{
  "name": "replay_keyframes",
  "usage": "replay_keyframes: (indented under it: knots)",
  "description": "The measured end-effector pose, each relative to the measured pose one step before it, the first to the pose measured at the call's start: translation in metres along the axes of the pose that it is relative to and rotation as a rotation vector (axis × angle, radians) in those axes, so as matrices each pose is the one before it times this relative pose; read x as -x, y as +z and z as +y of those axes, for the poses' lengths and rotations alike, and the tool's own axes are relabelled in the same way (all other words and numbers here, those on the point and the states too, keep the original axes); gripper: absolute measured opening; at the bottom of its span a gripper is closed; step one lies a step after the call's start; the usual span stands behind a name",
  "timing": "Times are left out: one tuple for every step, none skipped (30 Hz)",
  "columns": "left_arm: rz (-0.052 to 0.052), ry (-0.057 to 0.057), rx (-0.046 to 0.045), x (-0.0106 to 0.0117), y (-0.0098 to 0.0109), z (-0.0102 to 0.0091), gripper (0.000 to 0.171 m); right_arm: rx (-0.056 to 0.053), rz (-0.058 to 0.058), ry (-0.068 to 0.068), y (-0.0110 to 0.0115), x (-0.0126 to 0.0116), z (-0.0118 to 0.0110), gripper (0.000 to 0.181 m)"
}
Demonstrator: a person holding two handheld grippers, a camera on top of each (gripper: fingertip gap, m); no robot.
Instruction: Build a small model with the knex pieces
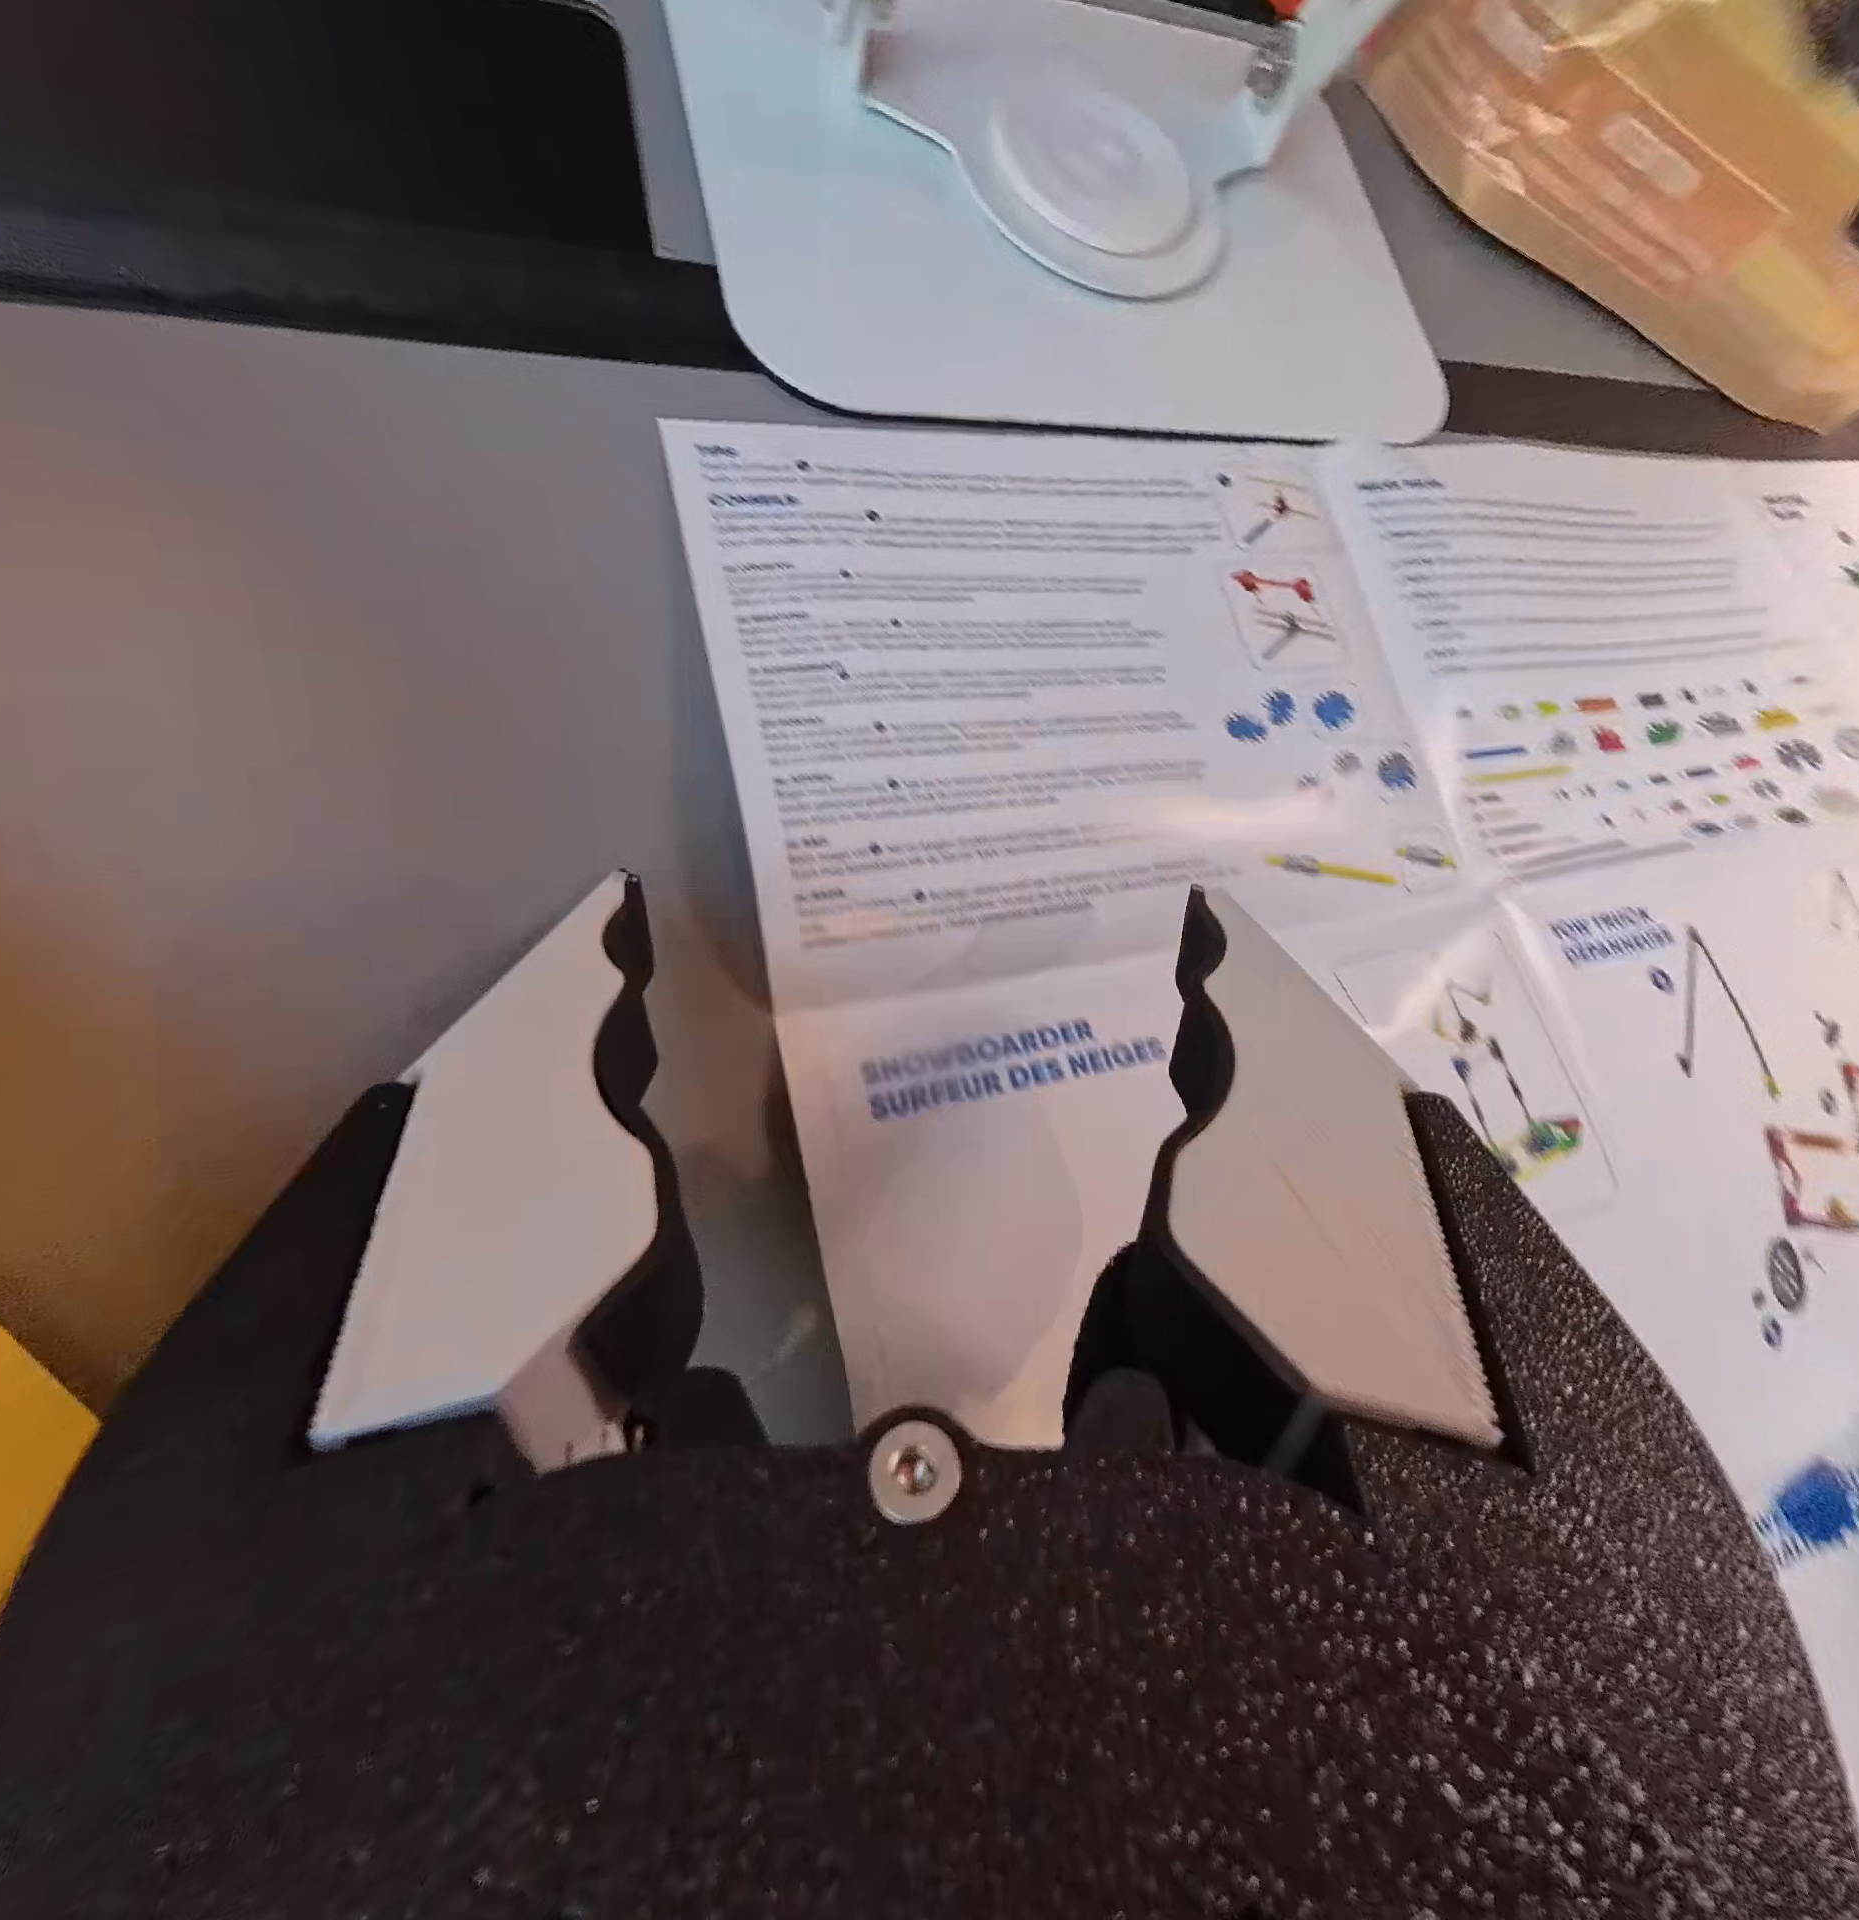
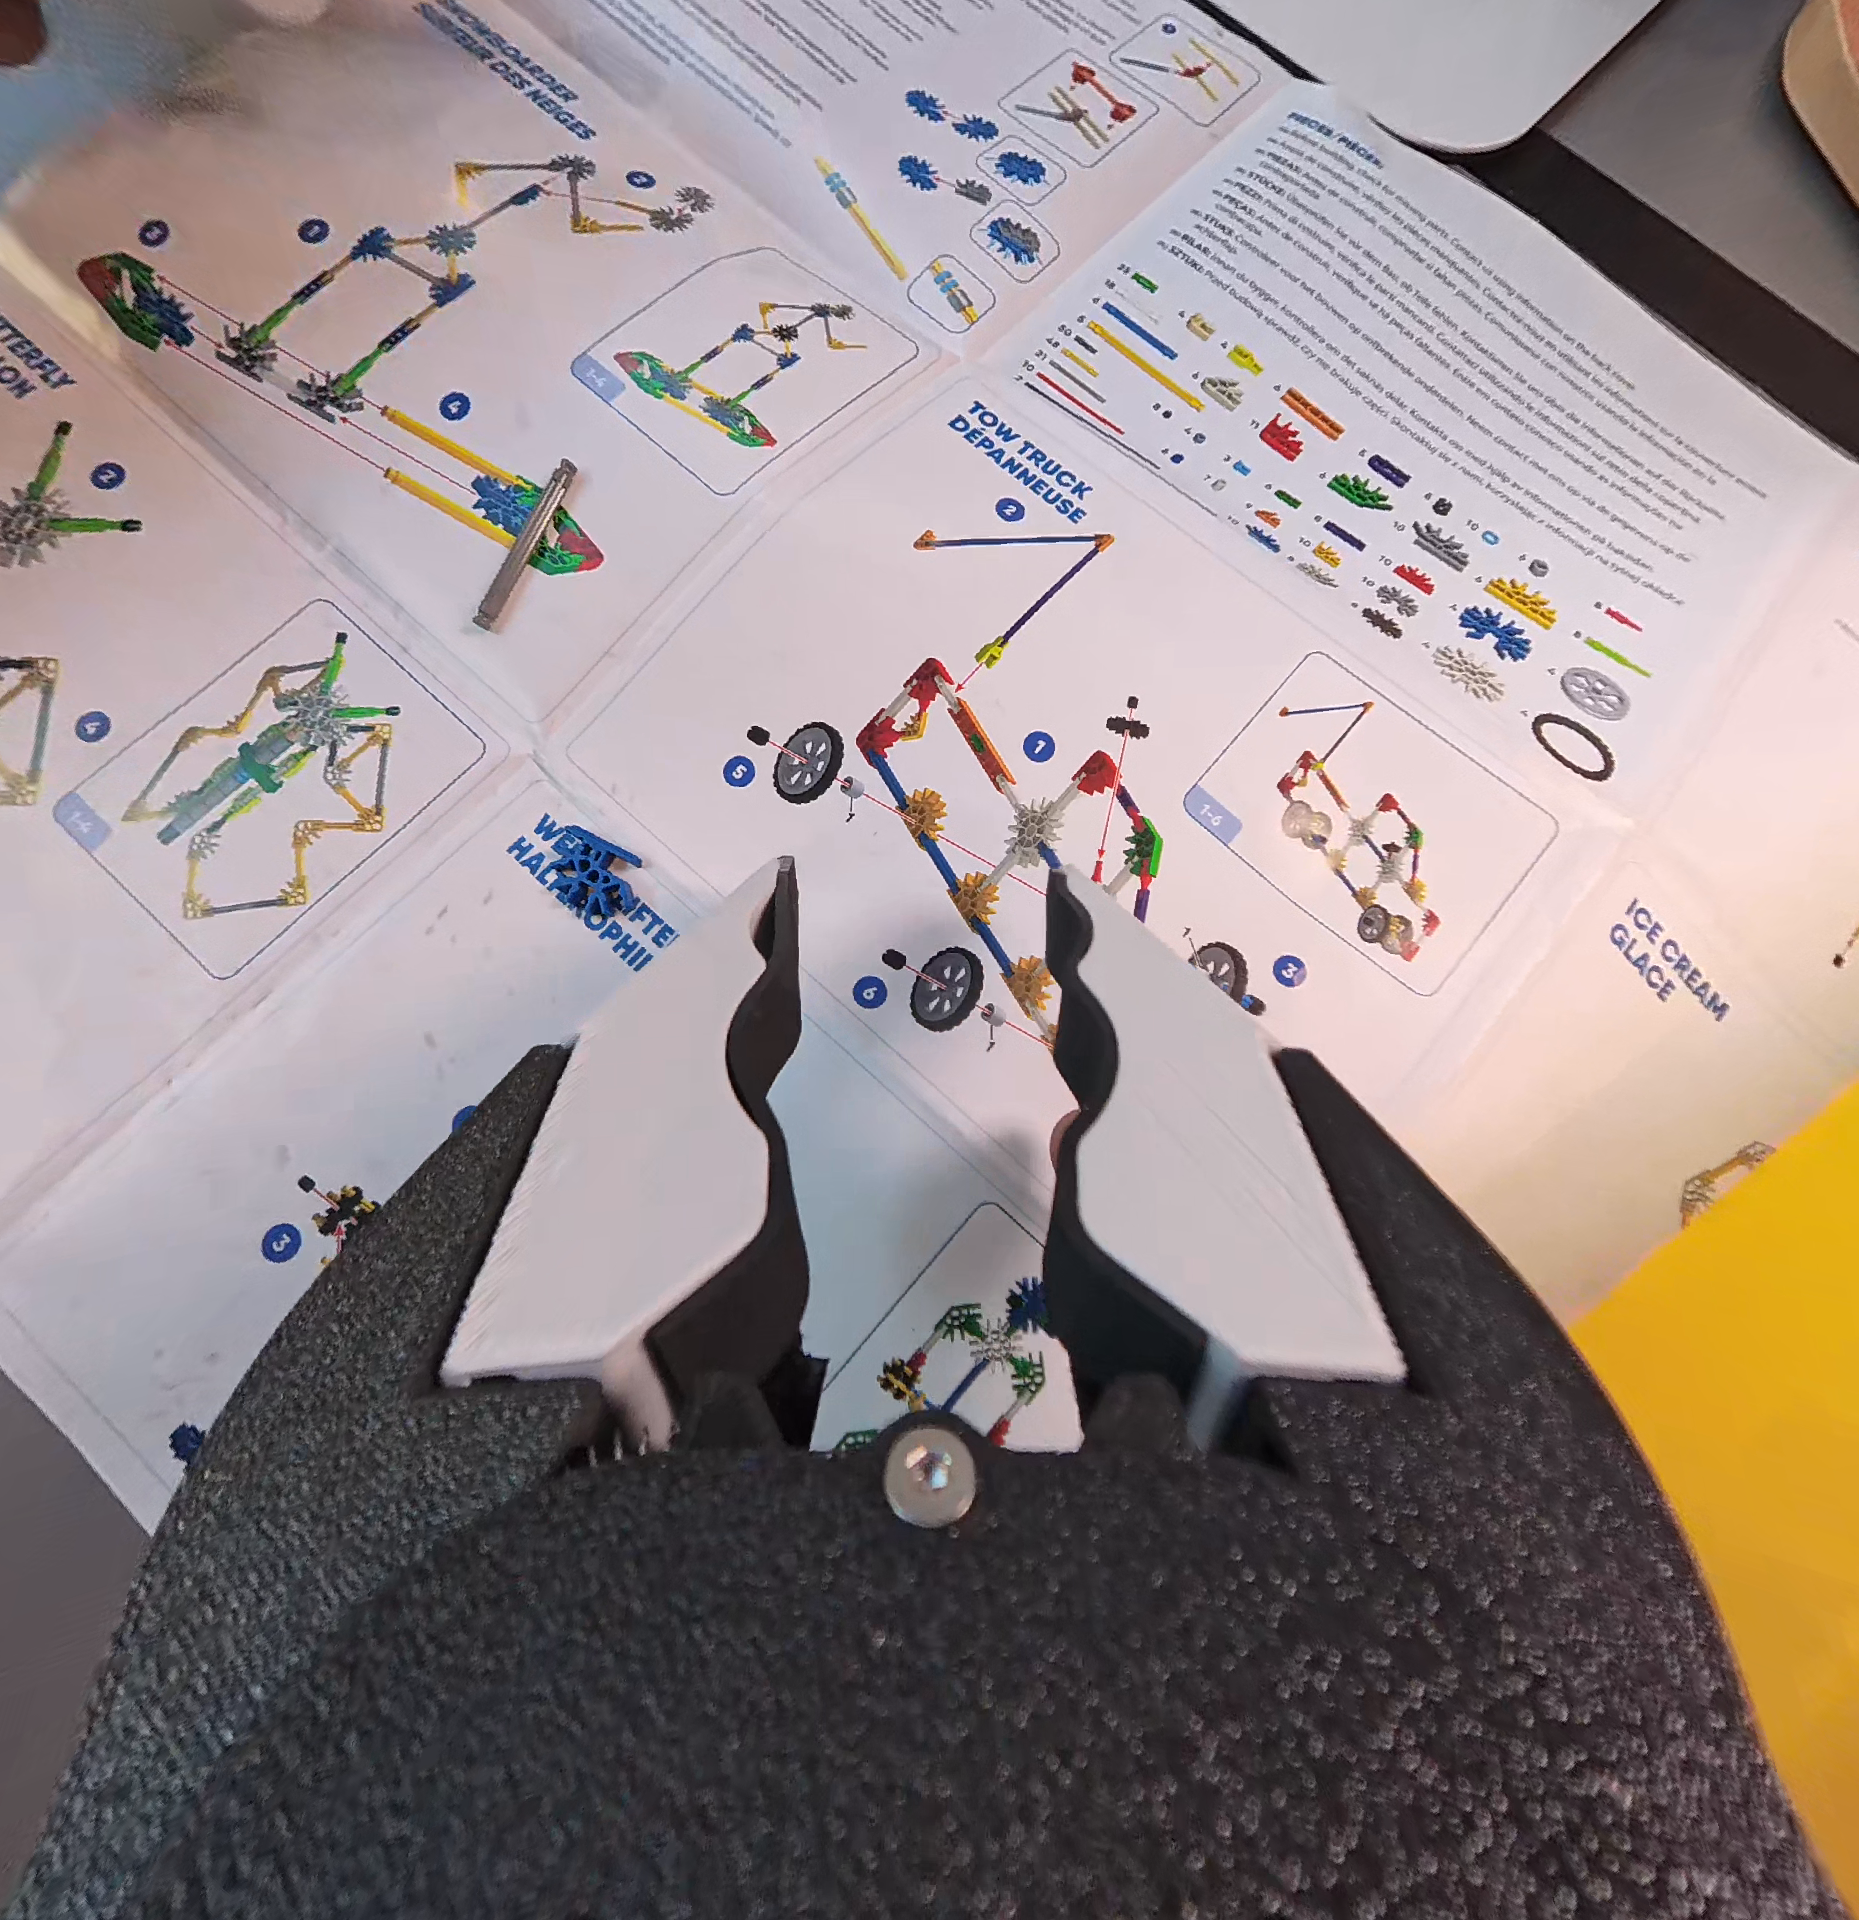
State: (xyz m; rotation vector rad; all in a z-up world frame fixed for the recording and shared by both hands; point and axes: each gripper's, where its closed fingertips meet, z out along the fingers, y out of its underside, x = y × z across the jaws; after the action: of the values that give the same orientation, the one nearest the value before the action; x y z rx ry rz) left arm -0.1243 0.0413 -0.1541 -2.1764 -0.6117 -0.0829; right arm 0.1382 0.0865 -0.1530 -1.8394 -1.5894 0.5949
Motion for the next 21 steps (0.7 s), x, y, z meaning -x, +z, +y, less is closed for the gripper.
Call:
replay_keyframes:
  knots:
    - [-0.0348,-0.0146,0.00104,0.00871,0.00842,-0.00650,0.101,-0.0079,-0.0055,-0.0024,-0.00062,0.00158,-0.00060,0.046]
    - [-0.0116,-0.0194,0.02121,0.00466,0.00861,-0.00269,0.100,-0.0101,-0.0064,-0.0028,-0.00089,0.00161,-0.00064,0.045]
    - [0.0020,-0.0184,0.00963,0.00146,0.00570,-0.00470,0.093,-0.0104,-0.0064,-0.0003,-0.00127,0.00112,-0.00069,0.045]
    - [0.0210,-0.0195,0.01153,-0.00244,0.00268,-0.00479,0.093,-0.0098,-0.0065,0.0025,-0.00158,0.00069,-0.00061,0.044]
    - [0.0537,-0.0182,0.02532,-0.00768,0.00062,-0.00207,0.077,-0.0120,-0.0072,0.0052,-0.00173,0.00042,-0.00063,0.044]
    - [0.0610,-0.0216,0.02133,-0.00844,-0.00067,-0.00133,0.078,-0.0126,-0.0097,0.0073,-0.00195,0.00048,-0.00053,0.043]
    - [0.0425,-0.0277,0.01309,-0.00444,-0.00074,-0.00103,0.078,-0.0099,-0.0100,0.0071,-0.00182,0.00006,-0.00021,0.042]
    - [0.0333,-0.0282,-0.00268,-0.00147,-0.00173,-0.00250,0.073,-0.0097,-0.0055,0.0069,-0.00153,-0.00094,-0.00023,0.041]
    - [0.0449,-0.0362,-0.01051,-0.00182,-0.00259,-0.00285,0.065,-0.0104,-0.0034,0.0079,-0.00117,-0.00150,-0.00051,0.041]
    - [0.0737,-0.0442,-0.01471,-0.00515,-0.00336,-0.00300,0.056,-0.0092,-0.0063,0.0096,-0.00081,-0.00089,-0.00077,0.040]
    - [0.1069,-0.0453,-0.02359,-0.00999,-0.00474,-0.00378,0.042,-0.0080,-0.0093,0.0106,-0.00056,0.00009,-0.00105,0.040]
    - [0.1184,-0.0372,-0.03172,-0.01290,-0.00621,-0.00445,0.035,-0.0081,-0.0093,0.0070,-0.00082,0.00088,-0.00149,0.040]
    - [0.0937,-0.0172,-0.02968,-0.01163,-0.00611,-0.00412,0.031,-0.0094,-0.0029,0.0005,-0.00086,0.00058,-0.00191,0.039]
    - [0.0595,0.0101,-0.01280,-0.00866,-0.00429,-0.00176,0.029,-0.0077,0.0016,-0.0040,-0.00079,0.00037,-0.00179,0.039]
    - [0.0219,0.0220,0.00511,-0.00379,-0.00173,0.00064,0.029,-0.0049,0.0011,-0.0044,-0.00042,0.00045,-0.00132,0.039]
    - [-0.0051,0.0095,0.01992,0.00122,0.00056,0.00207,0.030,-0.0032,-0.0021,-0.0021,-0.00003,0.00078,-0.00098,0.039]
    - [-0.0028,-0.0147,0.02741,0.00237,0.00171,0.00213,0.035,-0.0019,-0.0025,0.0009,0.00038,0.00068,-0.00056,0.039]
    - [-0.0058,-0.0359,0.01684,0.00390,0.00171,-0.00083,0.051,-0.0011,-0.0007,0.0019,0.00037,0.00038,-0.00024,0.039]
    - [-0.0040,-0.0376,-0.00387,0.00394,0.00046,-0.00477,0.055,0.0013,-0.0031,0.0010,0.00022,0.00081,0.00034,0.039]
    - [0.0128,-0.0291,-0.01498,0.00131,-0.00041,-0.00649,0.054,0.0039,0.0007,0.0004,-0.00009,0.00020,0.00104,0.039]
    - [0.0085,-0.0221,-0.00322,0.00102,0.00039,-0.00379,0.050,0.0010,0.0029,0.0005,-0.00069,0.00001,0.00075,0.039]
